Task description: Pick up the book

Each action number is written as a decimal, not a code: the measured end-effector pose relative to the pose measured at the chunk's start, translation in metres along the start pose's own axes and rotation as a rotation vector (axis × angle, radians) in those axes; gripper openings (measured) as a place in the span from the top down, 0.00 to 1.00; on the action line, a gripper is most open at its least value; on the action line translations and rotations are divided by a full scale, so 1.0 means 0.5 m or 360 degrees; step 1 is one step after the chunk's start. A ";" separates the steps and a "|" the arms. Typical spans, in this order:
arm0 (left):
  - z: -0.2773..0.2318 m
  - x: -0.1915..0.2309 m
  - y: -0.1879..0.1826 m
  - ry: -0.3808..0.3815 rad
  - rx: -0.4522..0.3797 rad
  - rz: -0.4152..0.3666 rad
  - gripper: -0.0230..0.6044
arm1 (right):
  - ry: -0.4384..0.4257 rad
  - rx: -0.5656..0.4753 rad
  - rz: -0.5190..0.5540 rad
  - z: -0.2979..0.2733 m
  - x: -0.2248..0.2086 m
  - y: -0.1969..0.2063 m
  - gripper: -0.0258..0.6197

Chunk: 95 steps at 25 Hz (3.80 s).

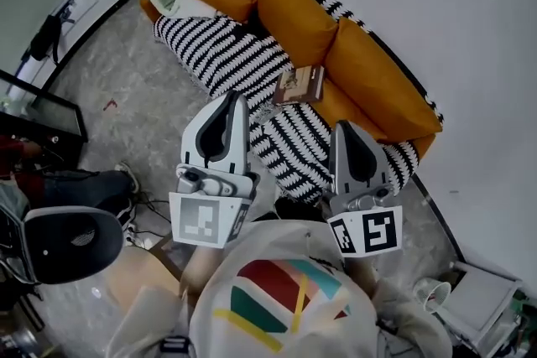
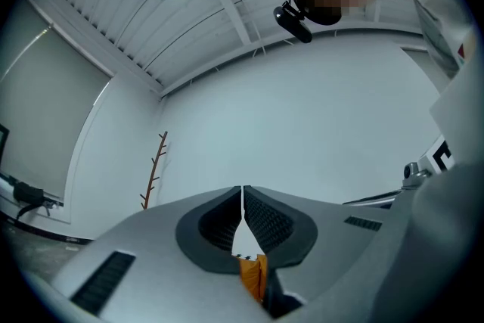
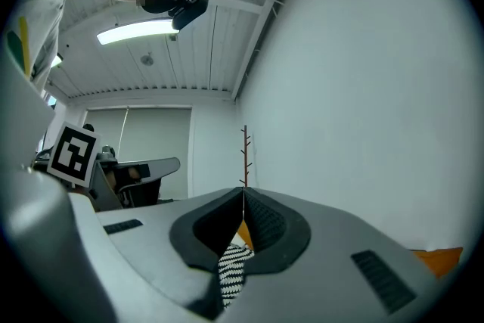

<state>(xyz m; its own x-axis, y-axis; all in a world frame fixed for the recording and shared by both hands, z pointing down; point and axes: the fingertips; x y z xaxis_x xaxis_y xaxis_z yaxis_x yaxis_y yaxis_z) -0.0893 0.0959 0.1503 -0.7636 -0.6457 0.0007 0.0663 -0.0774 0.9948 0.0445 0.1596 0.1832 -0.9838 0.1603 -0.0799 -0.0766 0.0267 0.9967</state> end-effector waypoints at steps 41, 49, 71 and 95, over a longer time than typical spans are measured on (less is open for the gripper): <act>-0.494 0.067 0.612 0.0295 0.0167 0.0046 0.94 | 0.0433 0.0224 -0.0678 -0.368 -0.330 0.616 0.42; -0.471 0.012 0.862 0.0398 0.0309 -0.0047 0.94 | 0.0523 0.0531 -0.0795 -0.356 -0.340 0.938 0.42; -0.463 0.086 1.079 0.0280 0.0422 -0.0101 0.94 | 0.0442 0.0551 -0.1041 -0.517 -0.336 1.164 0.43; -0.524 0.231 0.772 0.0224 0.0392 -0.0081 0.94 | 0.0602 0.0657 -0.0948 -0.498 -0.294 0.812 0.73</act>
<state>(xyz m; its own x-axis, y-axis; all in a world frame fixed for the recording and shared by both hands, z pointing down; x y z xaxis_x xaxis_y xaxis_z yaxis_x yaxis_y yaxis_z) 0.0162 -0.2074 0.5075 -0.6641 -0.7462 -0.0472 -0.1412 0.0632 0.9880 0.1178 -0.0988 0.6029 -0.7905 -0.3372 -0.5112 -0.6109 0.3752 0.6972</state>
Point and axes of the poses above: the fingertips, and each gripper's own axes: z backward along the fingers, x to its left, y out of its underside, and after that the axes turned 5 degrees about x, right-handed
